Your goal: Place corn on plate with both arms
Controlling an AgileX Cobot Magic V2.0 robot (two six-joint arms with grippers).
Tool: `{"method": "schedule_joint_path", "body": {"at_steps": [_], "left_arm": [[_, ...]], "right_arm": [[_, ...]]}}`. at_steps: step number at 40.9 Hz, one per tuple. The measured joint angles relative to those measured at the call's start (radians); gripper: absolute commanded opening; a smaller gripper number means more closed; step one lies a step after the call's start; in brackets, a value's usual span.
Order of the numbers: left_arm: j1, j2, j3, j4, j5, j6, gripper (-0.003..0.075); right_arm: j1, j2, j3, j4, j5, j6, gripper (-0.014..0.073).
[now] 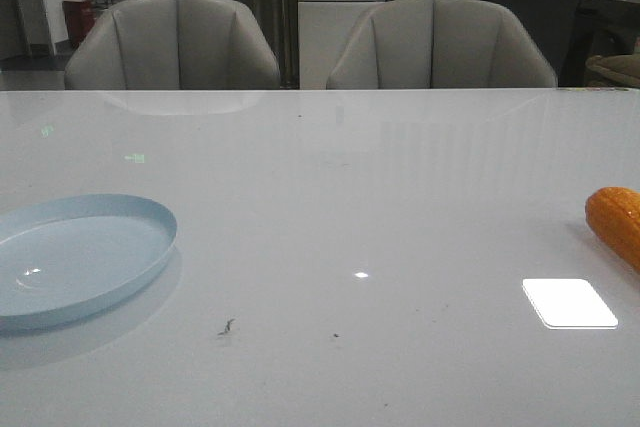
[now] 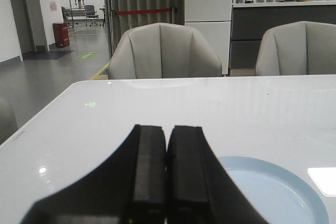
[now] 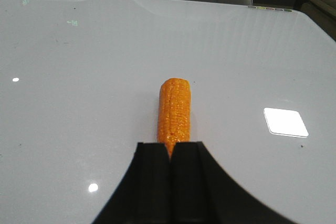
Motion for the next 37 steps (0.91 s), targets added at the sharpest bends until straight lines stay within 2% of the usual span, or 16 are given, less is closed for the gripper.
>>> {"method": "schedule_joint_path", "body": {"at_steps": [30,37], "left_arm": [[0.000,0.000,0.000,0.000,-0.002,0.000,0.0094],[0.000,0.000,0.000,0.000,-0.002,0.000,0.0094]], "right_arm": [[0.000,0.000,0.000,0.000,0.000,0.000,0.0023],[0.000,0.000,0.000,0.000,-0.076,0.000,0.0023]]}}
